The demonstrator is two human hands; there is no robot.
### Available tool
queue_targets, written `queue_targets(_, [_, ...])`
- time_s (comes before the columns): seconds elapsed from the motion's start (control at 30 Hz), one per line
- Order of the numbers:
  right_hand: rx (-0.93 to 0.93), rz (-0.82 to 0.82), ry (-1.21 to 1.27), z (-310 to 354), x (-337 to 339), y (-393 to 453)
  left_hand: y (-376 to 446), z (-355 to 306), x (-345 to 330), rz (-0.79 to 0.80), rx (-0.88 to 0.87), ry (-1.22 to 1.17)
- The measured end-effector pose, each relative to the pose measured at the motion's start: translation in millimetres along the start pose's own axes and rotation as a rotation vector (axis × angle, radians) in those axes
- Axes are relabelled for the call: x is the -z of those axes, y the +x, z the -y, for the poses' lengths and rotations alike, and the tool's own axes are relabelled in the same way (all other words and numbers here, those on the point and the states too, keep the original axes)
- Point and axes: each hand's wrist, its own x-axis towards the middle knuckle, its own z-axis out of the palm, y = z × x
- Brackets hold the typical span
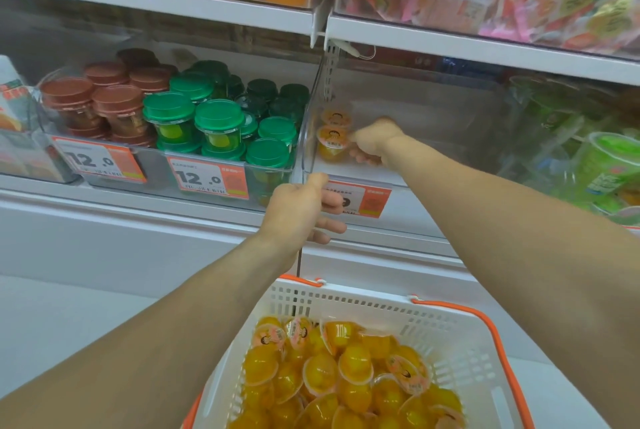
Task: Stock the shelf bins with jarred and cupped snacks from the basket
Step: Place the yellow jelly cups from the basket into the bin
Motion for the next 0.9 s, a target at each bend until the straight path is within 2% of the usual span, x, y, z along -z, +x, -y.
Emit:
queue_targets(0.1, [0.18,-0.161,0.009,4.4,22.6,-32.0,0.1,1.3,2.0,0.024,-0.004,0.015])
queue_targets(0.2, [0.501,-0.334,0.151,0.2,32.4,-95.7,1.0,5.1,3.2,0.046,0.004,0.089])
queue_targets(0.33, [0.814,-0.553,0.429,-47.2,-6.1,-171.0,0.4,22.1,-1.7,0.195,0.067,0.385])
queue_targets(0.4, [0.772,-0.551,0.513,-84.4,-42.3,-189.7,-2.2,37.1,-4.4,0.29,0.066,0.684])
queue_targets(0.47, [0.521,-0.448,0.616,-125.2,-79.6,-199.3,-6.7,56.0,-3.1,0.366,-0.003,1.095])
queue_targets(0.53, [0.286,-0.298,0.562,-171.3,-109.2,-206.1,-15.6,77.8,-2.2,0.464,-0.022,1.405])
queue_targets(0.63, [0.151,0.015,0.114,-241.8,-131.9,-211.3,-26.8,119.3,0.0,0.572,0.134,1.5])
queue_targets(0.73, [-0.005,0.341,-0.189,-283.6,-135.0,-217.8,-35.3,167.5,-1.7,0.495,0.228,1.441])
queue_targets(0.8, [-0.035,0.451,-0.272,-295.9,-132.1,-221.3,-34.6,219.5,2.9,0.528,0.284,1.472])
queue_targets(0.83, [-0.021,0.477,-0.296,-298.8,-130.9,-221.5,-19.6,265.3,11.2,0.577,0.322,1.522])
queue_targets(0.87, [-0.005,0.49,-0.316,-300.3,-130.1,-221.0,-5.9,318.4,19.9,0.607,0.312,1.629])
queue_targets(0.9, [0.002,0.497,-0.324,-300.9,-129.6,-220.6,-3.4,348.3,21.9,0.61,0.226,1.685])
